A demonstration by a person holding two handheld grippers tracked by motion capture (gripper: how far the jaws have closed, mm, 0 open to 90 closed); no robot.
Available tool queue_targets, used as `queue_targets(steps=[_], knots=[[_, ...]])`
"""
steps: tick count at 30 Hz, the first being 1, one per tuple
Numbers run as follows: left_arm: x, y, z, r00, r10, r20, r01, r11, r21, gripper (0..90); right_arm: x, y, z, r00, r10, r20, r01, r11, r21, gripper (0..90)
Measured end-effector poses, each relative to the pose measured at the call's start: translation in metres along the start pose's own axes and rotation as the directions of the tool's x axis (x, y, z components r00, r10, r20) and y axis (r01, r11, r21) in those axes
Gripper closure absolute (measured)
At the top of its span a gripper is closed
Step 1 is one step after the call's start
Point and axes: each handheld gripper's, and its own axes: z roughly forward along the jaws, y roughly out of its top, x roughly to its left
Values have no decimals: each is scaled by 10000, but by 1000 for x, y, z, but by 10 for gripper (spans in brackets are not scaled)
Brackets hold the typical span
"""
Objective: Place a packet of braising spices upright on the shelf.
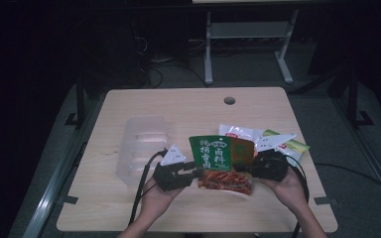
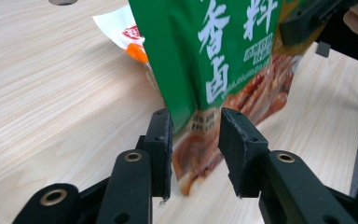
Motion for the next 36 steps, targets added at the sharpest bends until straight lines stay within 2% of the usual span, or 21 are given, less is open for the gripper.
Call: queue_targets(steps=[8, 10, 13, 18, 21, 27, 28, 31, 33, 36], knots=[[-13, -10, -11, 9986, 498, -203, -499, 9987, -71, 569, 9, 8, -4, 9997, -142, 194, 144, 9998, -100, 898], [-16, -13, -15, 9977, 644, -226, -647, 9978, -130, 562, 9, 9, -4, 9998, -37, 212, 40, 9999, -141, 899], [-17, -15, -17, 9972, 689, -305, -693, 9975, -131, 550, 9, 11, -4, 9999, -36, 168, 40, 9996, -263, 899], [-17, -21, -20, 9973, 709, -179, -710, 9975, -66, 528, 11, 17, -7, 9997, 29, 260, -17, 9990, -446, 899], [-20, -26, -21, 9962, 860, -108, -860, 9963, -27, 519, 13, 25, -6, 9992, -129, 385, 149, 9985, -518, 899], [-26, -33, -23, 9942, 1079, -2, -1079, 9942, -26, 501, 18, 38, -4, 9993, -279, 255, 294, 9976, -623, 899], [-27, -35, -23, 9944, 1046, 133, -1046, 9945, -32, 492, 20, 44, -2, 9990, -372, 251, 387, 9973, -619, 899], [-27, -36, -23, 9938, 1097, 191, -1096, 9940, -34, 485, 21, 50, 0, 9987, -455, 211, 468, 9969, -634, 899], [-27, -38, -24, 9948, 977, 274, -974, 9952, -102, 478, 21, 57, 4, 9987, -493, 140, 502, 9963, -696, 899], [-26, -40, -24, 9938, 1073, 284, -1070, 9942, -115, 473, 21, 63, 7, 9987, -504, 104, 510, 9961, -715, 899]])
